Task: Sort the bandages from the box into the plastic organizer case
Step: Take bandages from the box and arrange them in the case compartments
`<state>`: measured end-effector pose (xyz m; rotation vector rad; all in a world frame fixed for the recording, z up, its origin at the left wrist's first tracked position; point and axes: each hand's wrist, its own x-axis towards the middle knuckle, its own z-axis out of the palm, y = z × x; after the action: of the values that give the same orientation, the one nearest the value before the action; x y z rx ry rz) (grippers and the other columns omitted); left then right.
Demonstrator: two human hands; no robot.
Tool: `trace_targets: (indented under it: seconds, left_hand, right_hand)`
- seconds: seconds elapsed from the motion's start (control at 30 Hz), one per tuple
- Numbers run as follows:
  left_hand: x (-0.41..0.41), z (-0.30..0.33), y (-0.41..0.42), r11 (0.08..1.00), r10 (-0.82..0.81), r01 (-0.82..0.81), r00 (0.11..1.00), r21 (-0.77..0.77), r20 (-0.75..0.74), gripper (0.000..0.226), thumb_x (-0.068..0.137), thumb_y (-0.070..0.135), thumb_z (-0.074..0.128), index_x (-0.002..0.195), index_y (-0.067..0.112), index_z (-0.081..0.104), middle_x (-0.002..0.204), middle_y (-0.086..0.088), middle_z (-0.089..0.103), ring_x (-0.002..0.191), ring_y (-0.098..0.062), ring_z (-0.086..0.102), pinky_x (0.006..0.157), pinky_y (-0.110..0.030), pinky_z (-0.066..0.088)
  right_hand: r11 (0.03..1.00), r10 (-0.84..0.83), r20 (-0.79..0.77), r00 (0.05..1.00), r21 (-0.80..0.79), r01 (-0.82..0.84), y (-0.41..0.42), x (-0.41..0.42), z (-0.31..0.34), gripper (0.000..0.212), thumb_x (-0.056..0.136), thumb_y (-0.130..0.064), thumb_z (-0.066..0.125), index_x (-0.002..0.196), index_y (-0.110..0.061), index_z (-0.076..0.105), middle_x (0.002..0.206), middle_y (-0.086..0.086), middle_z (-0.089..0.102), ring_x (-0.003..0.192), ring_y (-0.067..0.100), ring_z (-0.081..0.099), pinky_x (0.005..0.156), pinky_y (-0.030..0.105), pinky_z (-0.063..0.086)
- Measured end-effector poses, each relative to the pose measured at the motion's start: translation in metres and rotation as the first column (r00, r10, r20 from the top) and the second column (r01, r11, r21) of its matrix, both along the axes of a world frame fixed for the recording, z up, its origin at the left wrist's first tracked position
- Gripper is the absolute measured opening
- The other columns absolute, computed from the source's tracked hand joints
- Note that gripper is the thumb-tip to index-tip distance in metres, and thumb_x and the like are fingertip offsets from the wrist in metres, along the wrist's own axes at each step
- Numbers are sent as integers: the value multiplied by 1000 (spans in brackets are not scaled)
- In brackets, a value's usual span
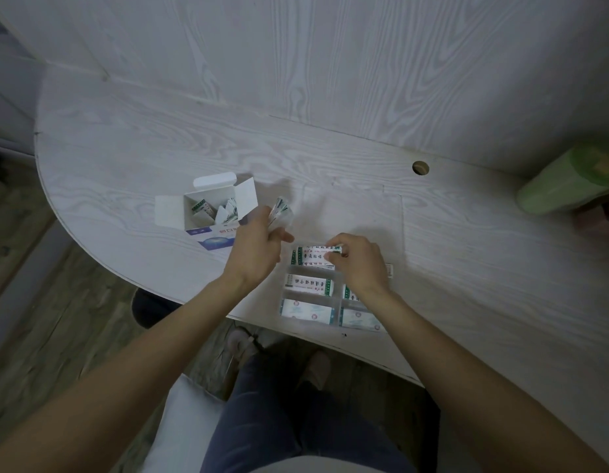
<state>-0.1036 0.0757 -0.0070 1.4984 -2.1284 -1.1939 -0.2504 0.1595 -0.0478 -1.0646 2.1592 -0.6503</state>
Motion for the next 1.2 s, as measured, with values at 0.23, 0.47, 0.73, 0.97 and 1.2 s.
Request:
trace_targets:
  seconds: [0.23,0.47,0.73,0.97,1.2]
  left_hand:
    - [1,-13,-4,991,-105,103,994,79,22,18,96,8,45,114,7,48,101,-3,71,54,-14,57,55,-14,45]
    - [-4,-30,-7,977,-200,189,972,95,127,12,97,12,48,107,7,51,103,-15,66,66,-17,58,57,-17,43]
    - [-1,-25,-7,974,-201,189,975,124,93,10,97,14,48,105,8,51,83,-5,61,70,-18,60,52,-16,38]
    - [-6,4,-1,882,18,163,926,442,-378,25,89,-1,59,114,5,54,85,-5,66,59,-5,65,55,-14,50]
    - [-12,21,0,763,119,224,874,607,-472,21,98,16,47,111,7,61,91,-5,74,80,-18,71,69,-23,57]
  right_hand:
    - [982,186,-264,946,90,-168,-6,10,0,17,94,-25,58,104,-18,70,103,2,63,96,19,59,67,27,42]
    - [957,283,-343,896,155,-244,-8,12,-7,23,96,-24,53,105,-10,69,108,7,54,96,23,56,73,34,49]
    - [935,341,-290,894,200,-291,-10,9,-4,26,95,-23,55,110,-4,65,108,11,54,93,26,57,79,38,50]
    - [971,38,314,949,-237,39,-15,0,36,15,88,-15,65,102,-15,69,96,2,69,83,9,64,80,21,51]
    - [949,-37,436,899,-267,169,-19,-8,50,6,78,-11,76,78,-12,70,68,-2,68,54,0,61,57,15,45]
